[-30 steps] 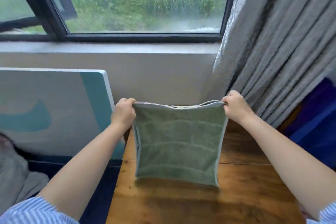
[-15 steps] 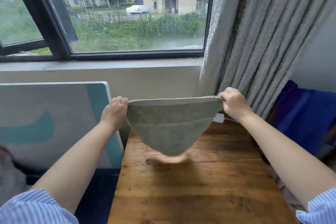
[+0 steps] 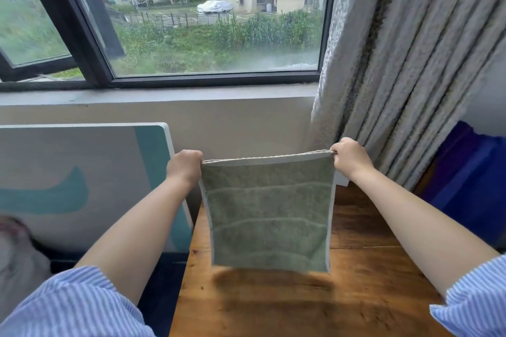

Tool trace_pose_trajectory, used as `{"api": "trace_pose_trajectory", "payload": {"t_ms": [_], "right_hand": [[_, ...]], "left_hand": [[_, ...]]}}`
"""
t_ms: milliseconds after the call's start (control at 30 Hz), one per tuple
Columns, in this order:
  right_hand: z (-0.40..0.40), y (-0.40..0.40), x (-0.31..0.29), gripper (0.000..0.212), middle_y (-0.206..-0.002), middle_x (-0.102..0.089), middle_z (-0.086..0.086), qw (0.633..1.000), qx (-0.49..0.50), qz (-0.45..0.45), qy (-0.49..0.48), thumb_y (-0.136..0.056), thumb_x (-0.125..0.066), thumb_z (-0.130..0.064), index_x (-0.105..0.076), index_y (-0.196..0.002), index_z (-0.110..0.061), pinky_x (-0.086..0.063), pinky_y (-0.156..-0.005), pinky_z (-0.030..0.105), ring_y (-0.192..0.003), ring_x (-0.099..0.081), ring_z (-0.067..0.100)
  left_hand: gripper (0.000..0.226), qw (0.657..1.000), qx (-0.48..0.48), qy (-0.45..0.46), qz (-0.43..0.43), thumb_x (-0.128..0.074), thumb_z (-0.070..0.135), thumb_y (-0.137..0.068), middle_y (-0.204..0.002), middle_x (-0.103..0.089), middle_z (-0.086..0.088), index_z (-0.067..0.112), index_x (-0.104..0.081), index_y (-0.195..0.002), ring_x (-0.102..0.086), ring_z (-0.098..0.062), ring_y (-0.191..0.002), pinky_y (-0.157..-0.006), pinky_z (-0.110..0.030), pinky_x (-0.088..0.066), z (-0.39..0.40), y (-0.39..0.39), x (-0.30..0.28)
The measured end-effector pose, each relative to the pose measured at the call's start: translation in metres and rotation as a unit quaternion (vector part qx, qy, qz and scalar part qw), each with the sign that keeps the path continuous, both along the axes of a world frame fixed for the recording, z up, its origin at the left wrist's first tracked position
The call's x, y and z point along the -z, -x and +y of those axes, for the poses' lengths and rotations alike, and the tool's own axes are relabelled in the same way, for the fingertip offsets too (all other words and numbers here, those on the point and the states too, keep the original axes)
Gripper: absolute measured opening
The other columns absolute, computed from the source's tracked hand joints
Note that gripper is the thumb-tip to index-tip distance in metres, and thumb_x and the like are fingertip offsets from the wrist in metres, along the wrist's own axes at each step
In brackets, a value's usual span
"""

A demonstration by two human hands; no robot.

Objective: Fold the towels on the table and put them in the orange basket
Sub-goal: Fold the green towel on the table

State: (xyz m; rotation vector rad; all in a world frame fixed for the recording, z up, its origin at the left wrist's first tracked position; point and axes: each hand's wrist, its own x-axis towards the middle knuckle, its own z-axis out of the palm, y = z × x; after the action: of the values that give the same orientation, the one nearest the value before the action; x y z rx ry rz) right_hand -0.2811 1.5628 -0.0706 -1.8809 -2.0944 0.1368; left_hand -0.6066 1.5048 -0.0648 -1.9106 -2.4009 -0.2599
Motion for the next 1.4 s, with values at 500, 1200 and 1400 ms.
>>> {"api": "trace_pose_trajectory", "payload": {"t_ms": [500,1200,1400], "right_hand": [[-0.045,-0.013,0.095,0.015,-0.096,-0.064,0.022,0.994,-0.107,-0.018,0.002,-0.079,-0.057,0.004,-0.068,-0.089,0.006,-0.045,-0.081,0.039,-0.095,-0.058,0.037],[-0.215,-0.023,0.24,0.038,-0.077,-0.064,0.01,0.882,-0.268,-0.32,0.217,-0.035,-0.088,-0.007,-0.065,-0.065,-0.007,-0.044,-0.045,0.022,-0.077,-0.064,0.026],[-0.222,-0.019,0.257,0.029,-0.117,-0.049,0.007,0.854,-0.216,-0.346,0.323,-0.082,-0.048,-0.011,-0.056,-0.11,-0.01,-0.037,-0.088,0.032,-0.113,-0.042,0.025]], "left_hand": [[0.008,0.982,0.122,0.114,0.091,-0.046,0.007,-0.086,-0.102,-0.055,-0.01,0.01,-0.051,-0.091,-0.054,-0.028,-0.097,-0.062,-0.03,-0.036,-0.042,0.018,0.091],[0.037,0.865,0.243,0.431,0.081,-0.05,0.004,-0.086,-0.132,-0.04,-0.006,0.014,-0.049,-0.122,-0.036,-0.024,-0.123,-0.086,-0.031,-0.043,-0.203,-0.018,0.263],[0.035,0.852,0.226,0.464,0.084,-0.047,0.006,-0.086,-0.131,-0.04,-0.006,0.013,-0.055,-0.118,-0.036,-0.024,-0.122,-0.089,-0.031,-0.039,-0.201,-0.021,0.266]]}}
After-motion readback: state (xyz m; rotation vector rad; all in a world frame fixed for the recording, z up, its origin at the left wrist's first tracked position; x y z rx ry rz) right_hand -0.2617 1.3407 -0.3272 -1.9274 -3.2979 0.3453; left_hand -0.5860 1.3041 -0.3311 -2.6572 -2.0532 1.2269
